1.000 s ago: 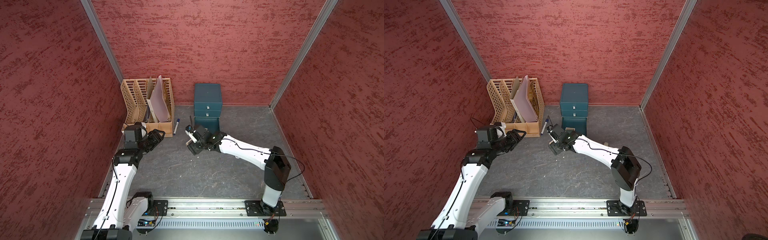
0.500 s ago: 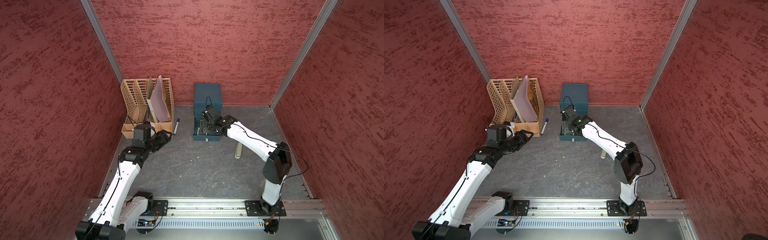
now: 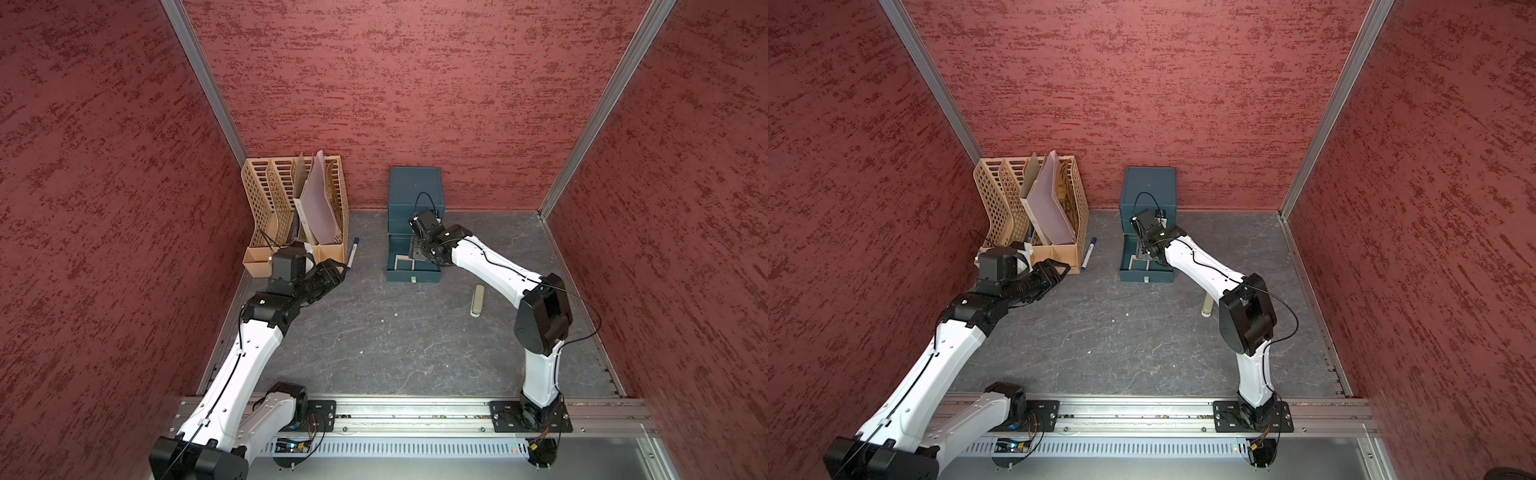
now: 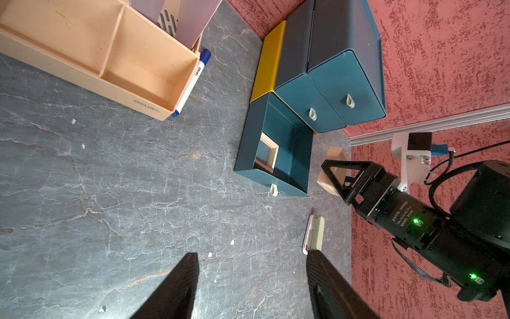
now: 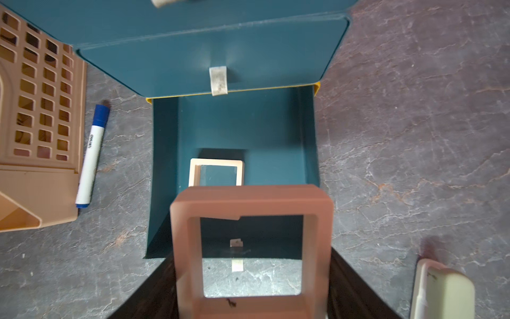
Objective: Place the brooch boxes into the drawer by color
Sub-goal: Place the brooch box in the drawer.
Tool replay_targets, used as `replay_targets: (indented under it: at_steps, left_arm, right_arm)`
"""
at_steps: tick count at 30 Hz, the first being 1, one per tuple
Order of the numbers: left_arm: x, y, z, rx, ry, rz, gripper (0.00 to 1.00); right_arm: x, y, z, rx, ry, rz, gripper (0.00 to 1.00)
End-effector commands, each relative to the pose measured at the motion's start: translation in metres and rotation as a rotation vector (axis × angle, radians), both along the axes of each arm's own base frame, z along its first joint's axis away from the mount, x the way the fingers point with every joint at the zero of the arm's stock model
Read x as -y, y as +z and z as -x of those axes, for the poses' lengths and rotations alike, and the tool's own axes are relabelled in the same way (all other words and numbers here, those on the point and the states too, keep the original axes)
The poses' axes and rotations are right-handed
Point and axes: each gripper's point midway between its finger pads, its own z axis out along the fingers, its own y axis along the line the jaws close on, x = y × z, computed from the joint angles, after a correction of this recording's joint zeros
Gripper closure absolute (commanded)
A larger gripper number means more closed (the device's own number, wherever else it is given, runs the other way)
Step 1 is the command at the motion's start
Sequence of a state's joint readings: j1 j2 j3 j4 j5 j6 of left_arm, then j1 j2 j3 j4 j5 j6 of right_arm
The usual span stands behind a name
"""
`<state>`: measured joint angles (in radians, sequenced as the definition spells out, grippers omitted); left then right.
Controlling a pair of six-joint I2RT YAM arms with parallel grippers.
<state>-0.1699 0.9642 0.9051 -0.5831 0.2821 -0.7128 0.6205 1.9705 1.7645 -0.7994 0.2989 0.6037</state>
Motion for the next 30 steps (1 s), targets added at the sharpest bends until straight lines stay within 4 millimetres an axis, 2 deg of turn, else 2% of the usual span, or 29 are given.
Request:
replay_targets:
  at_steps: [1,10,19,30]
  left_arm:
    - [0.001,0.014,-0.006,0.037,0.008,0.003,0.34]
    - [0.002,0.014,-0.005,0.036,0.004,0.001,0.34]
    - [0.002,0.016,-0.005,0.037,0.004,-0.001,0.34]
    - [0.002,0.017,-0.004,0.038,0.002,-0.005,0.34]
  right_arm:
    - [0.008,-0.004,-0.012,0.019,-0.047,0.01,0.49]
    - [0.018,-0.028,-0.025,0.009,-0.069,0.02,0.49]
    - [0.02,-0.054,-0.031,-0.025,-0.069,0.04,0.49]
    - [0.018,-0.069,-0.04,-0.018,-0.046,0.063,0.49]
